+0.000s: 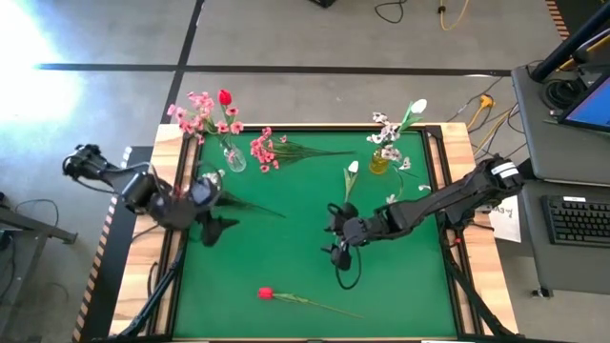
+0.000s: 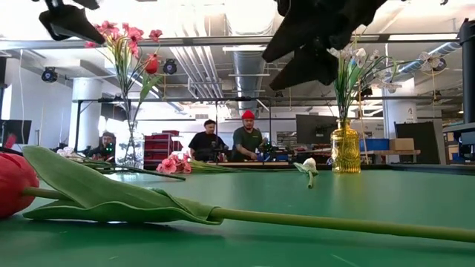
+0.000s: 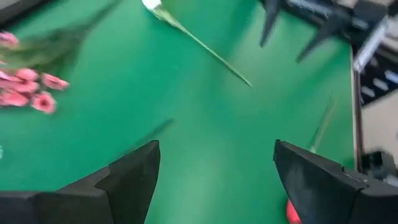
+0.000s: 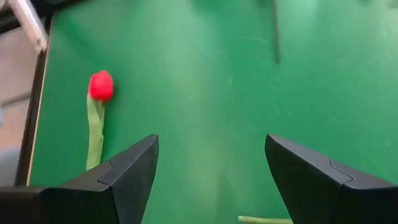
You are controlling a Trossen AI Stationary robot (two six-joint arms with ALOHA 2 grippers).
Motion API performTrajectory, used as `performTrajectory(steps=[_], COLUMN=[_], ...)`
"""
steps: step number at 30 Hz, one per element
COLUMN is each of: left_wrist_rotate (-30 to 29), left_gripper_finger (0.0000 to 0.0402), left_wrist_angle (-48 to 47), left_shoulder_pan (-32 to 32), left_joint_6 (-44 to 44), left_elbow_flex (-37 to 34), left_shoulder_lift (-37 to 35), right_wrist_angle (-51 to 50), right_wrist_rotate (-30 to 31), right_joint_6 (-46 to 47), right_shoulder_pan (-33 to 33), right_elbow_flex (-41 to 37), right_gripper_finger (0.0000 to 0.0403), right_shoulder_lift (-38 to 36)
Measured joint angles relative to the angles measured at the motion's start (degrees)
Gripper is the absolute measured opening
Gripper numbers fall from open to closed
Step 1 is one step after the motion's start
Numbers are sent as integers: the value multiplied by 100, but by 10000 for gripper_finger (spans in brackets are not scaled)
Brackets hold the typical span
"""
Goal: Sort flowers into vase by color
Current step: Put the red tulip into the transparent vase
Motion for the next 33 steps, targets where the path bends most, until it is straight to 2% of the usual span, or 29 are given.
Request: performTrajectory(steps=[8, 13, 21, 33], left_wrist_rotate=[-134, -136, -186, -1641], left_gripper_finger=[301, 301, 301, 301], left_wrist_angle=[62, 97, 385, 529], left_shoulder_pan=[-770, -1018, -1446, -2602], left_joint_6=[-215, -275, -104, -758], left_elbow_flex=[1, 1, 1, 12], left_shoulder_lift=[816, 1287, 1893, 2455], right_wrist_angle=[142, -342, -1300, -1673], right_wrist_rotate=[-86, -105, -87, -219], right_joint_6=[-883, -1258, -1002, -755], right_shoulder_pan=[221, 533, 739, 972], right_elbow_flex=[260, 978, 2246, 3703], right_gripper_finger=[286, 277, 262, 249], right_shoulder_lift=[579, 1169, 2090, 3271])
